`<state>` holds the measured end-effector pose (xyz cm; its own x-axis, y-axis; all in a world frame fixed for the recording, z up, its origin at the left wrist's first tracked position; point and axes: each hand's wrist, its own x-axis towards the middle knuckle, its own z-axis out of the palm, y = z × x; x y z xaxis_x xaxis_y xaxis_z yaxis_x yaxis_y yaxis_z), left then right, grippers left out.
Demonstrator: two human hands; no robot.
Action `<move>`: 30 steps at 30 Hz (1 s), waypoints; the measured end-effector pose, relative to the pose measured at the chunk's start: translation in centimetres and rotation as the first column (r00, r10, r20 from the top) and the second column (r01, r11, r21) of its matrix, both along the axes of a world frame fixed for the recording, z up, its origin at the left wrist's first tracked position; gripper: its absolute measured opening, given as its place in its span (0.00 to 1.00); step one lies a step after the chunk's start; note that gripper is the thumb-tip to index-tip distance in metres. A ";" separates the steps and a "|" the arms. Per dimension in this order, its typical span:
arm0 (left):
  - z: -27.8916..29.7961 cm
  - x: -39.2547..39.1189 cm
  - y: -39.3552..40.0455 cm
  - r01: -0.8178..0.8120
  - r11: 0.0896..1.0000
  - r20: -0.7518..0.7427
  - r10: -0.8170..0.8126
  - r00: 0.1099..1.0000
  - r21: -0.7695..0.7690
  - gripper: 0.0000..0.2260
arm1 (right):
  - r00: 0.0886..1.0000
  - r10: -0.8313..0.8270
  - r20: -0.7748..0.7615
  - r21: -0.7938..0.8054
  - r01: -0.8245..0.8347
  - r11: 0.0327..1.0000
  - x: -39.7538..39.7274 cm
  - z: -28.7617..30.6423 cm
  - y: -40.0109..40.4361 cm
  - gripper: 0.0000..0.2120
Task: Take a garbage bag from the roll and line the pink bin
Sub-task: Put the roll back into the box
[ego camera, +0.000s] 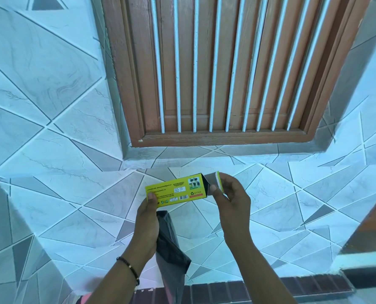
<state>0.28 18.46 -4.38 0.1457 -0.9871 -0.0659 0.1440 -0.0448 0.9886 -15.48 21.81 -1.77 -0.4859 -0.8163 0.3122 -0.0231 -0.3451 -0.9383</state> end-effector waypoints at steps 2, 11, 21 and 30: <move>0.0 -0.2 0.0 0.009 1.000 0.005 -0.009 1.000 0.005 0.16 | 1.000 0.020 -0.007 -0.023 -0.020 1.000 0.2 -0.1 0.1 0.07; 0.2 -0.2 0.0 0.030 0.999 0.042 -0.029 0.999 -0.020 0.17 | 0.999 -0.049 -0.009 0.038 0.049 0.998 0.1 -0.7 -0.7 0.06; 0.5 -0.2 0.0 0.027 0.997 0.078 -0.021 0.997 -0.068 0.16 | 0.999 -0.047 -0.008 0.079 0.048 0.996 0.0 -1.1 -1.4 0.10; 0.0 -0.2 -1.1 -0.014 0.994 0.129 0.028 0.991 -0.106 0.17 | 0.987 0.099 -0.127 0.010 -0.098 0.995 0.3 -1.2 -1.5 0.11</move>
